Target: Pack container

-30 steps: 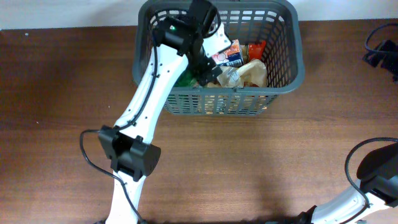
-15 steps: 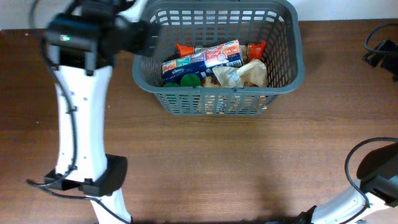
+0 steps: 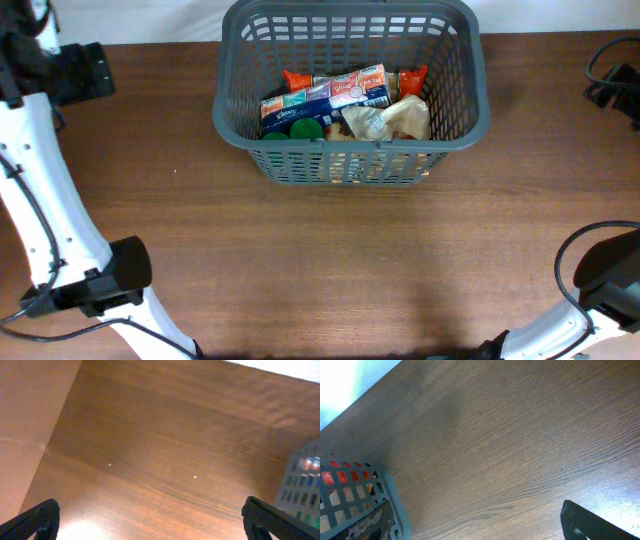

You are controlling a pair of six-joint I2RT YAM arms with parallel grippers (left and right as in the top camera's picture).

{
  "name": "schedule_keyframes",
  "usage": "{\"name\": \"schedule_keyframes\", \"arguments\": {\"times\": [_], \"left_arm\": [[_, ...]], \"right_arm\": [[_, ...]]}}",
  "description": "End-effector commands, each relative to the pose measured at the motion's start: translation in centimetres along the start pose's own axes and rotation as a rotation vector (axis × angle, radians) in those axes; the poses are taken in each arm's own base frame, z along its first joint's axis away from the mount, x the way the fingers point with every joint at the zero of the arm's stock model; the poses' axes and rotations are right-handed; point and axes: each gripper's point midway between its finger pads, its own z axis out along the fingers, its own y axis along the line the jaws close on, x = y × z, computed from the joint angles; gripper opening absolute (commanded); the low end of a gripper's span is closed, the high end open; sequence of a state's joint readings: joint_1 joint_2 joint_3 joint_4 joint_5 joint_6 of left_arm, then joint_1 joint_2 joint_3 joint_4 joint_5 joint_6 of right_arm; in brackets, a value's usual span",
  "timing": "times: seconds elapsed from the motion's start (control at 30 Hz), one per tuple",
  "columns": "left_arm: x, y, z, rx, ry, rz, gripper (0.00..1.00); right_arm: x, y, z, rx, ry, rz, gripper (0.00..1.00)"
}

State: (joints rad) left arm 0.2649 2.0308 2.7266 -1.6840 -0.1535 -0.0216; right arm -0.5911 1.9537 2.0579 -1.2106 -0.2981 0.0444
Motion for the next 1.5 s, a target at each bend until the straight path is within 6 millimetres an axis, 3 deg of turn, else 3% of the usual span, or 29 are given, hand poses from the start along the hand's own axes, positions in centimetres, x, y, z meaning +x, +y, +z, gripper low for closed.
{"name": "schedule_keyframes", "arguments": {"times": [0.0,0.17,0.77,0.87,0.97,1.1,1.23,1.33,1.4,1.47], "left_arm": [[0.8,2.5,1.0,-0.026,0.042,-0.070,0.99],[1.3,4.5,1.5,-0.053,0.065,-0.110,0.99],[1.2,4.6,1.5,-0.053,0.062,-0.111,0.99],[1.2,4.6,1.5,-0.053,0.062,-0.111,0.99],[1.2,4.6,1.5,-0.053,0.062,-0.111,0.99],[1.2,4.6,1.5,-0.054,0.062,-0.111,0.99],[1.2,4.6,1.5,-0.054,0.062,-0.111,0.99],[1.2,4.6,1.5,-0.053,0.062,-0.111,0.99],[1.2,4.6,1.5,-0.053,0.062,-0.111,0.99],[1.2,4.6,1.5,-0.053,0.062,-0.111,0.99]], "right_arm": [[-0.1,0.6,-1.0,-0.014,-0.020,-0.010,0.99],[-0.1,0.6,-1.0,-0.014,-0.020,-0.010,0.99],[-0.1,0.6,-1.0,-0.014,-0.020,-0.010,0.99],[0.0,1.3,-1.0,-0.014,-0.021,-0.026,0.99],[0.0,3.7,-2.6,-0.036,-0.053,-0.074,0.99],[0.8,9.2,-6.1,-0.095,-0.120,-0.186,0.99],[3.3,16.4,-10.4,-0.197,-0.187,-0.339,0.99],[6.8,21.8,-15.3,-0.279,-0.260,-0.493,0.99],[8.5,23.1,-18.4,-0.292,-0.320,-0.551,0.99],[9.5,23.2,-20.5,-0.292,-0.370,-0.571,0.99]]}}
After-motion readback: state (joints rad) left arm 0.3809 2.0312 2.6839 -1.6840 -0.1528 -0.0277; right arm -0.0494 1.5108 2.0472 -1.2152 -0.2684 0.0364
